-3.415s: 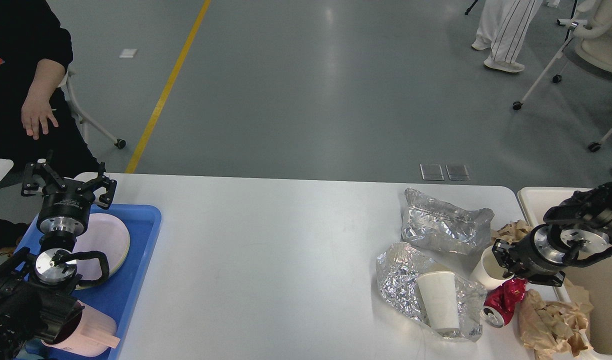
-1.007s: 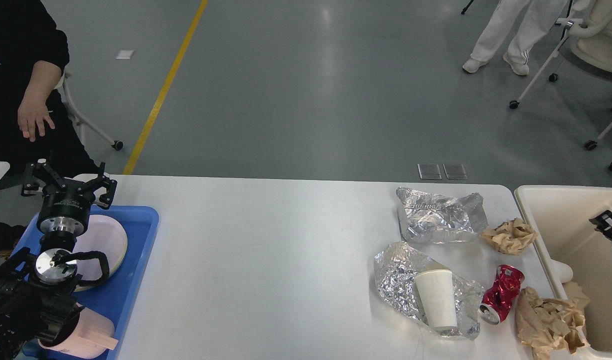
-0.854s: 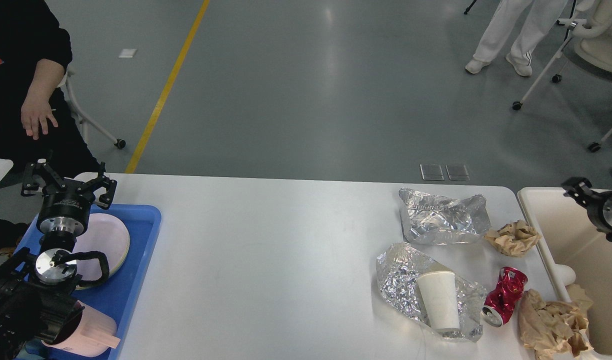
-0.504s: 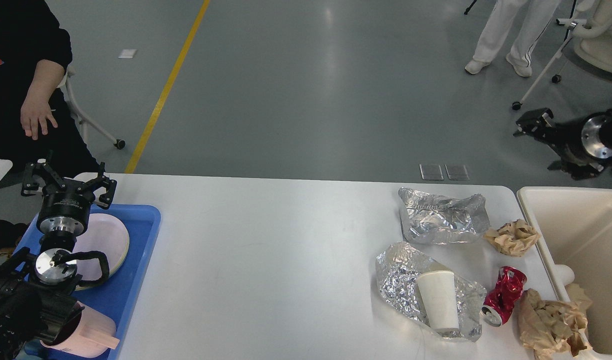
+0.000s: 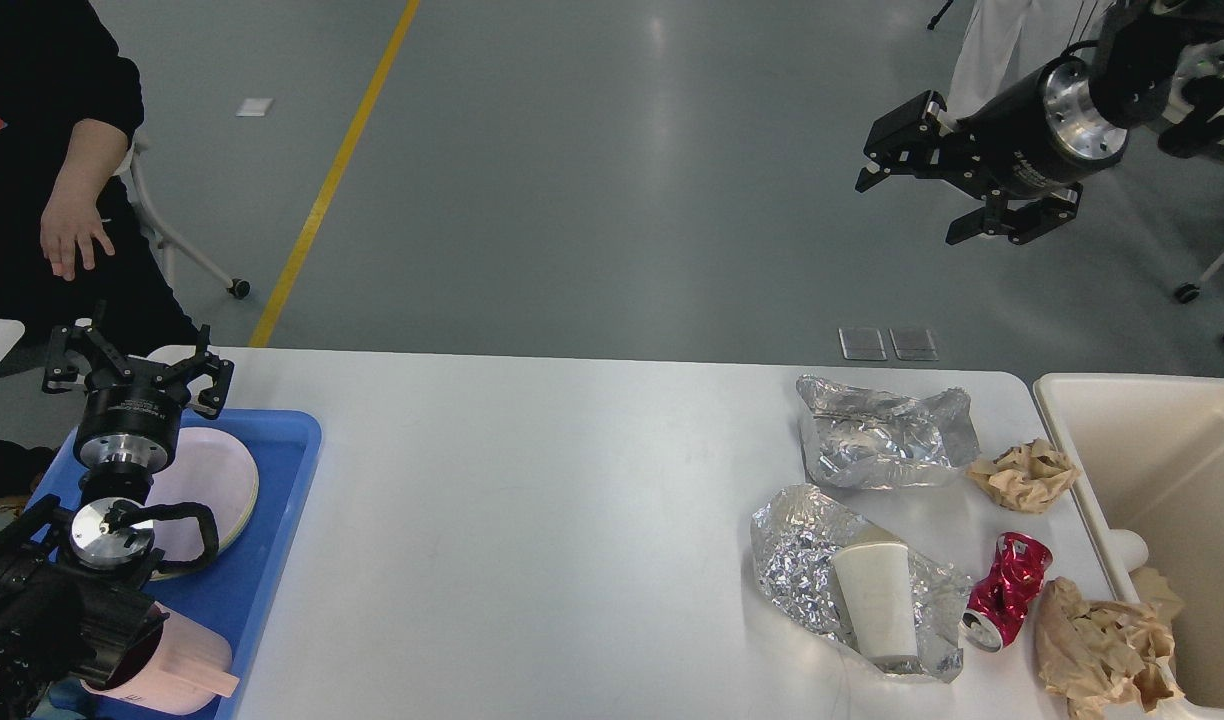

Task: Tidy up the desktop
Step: 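Move the right gripper back over the crumpled foil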

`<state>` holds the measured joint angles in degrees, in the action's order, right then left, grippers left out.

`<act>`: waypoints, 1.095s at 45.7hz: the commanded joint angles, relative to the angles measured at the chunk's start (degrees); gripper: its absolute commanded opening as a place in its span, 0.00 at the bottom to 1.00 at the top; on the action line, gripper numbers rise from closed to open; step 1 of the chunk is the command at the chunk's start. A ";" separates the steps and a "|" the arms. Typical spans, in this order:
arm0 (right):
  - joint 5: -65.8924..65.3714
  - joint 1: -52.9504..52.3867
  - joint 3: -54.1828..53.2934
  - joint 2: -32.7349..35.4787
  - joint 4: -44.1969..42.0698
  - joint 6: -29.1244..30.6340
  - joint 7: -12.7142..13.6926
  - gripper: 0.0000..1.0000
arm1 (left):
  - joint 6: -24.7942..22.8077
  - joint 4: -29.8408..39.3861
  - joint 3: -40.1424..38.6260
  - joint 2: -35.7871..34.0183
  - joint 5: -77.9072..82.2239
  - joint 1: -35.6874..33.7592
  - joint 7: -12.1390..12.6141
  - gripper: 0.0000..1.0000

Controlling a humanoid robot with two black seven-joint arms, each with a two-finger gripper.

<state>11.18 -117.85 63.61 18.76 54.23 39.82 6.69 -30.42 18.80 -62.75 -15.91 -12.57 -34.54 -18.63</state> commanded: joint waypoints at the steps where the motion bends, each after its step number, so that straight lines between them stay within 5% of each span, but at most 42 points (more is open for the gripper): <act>1: 0.16 -2.56 6.34 -9.87 0.00 0.00 -0.09 1.00 | 0.01 0.01 0.00 0.00 0.00 0.00 0.00 0.96; 12: 0.16 -5.02 7.31 -15.33 2.55 0.35 -0.36 1.00 | 0.01 -0.08 0.00 0.00 0.00 0.00 0.00 0.96; 27: 0.51 -9.16 7.14 -14.63 3.78 8.61 -0.53 1.00 | 0.01 0.01 0.00 0.00 0.00 0.00 0.00 0.96; 38: 1.12 2.87 6.79 -8.75 2.99 6.06 -0.45 1.00 | 0.09 0.01 0.00 0.09 0.00 -0.09 0.00 0.96; 45: 5.60 11.75 6.70 -3.91 2.82 0.54 -0.36 1.00 | 0.01 0.01 0.00 0.00 0.00 0.00 0.00 0.96; 50: 12.63 20.63 6.70 -2.24 1.32 -15.44 -0.09 1.00 | 0.01 0.01 0.00 0.00 0.00 0.00 0.00 0.96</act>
<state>17.76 -105.07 70.29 15.16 56.80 37.95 6.37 -30.39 18.81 -62.75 -15.91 -12.56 -34.56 -18.63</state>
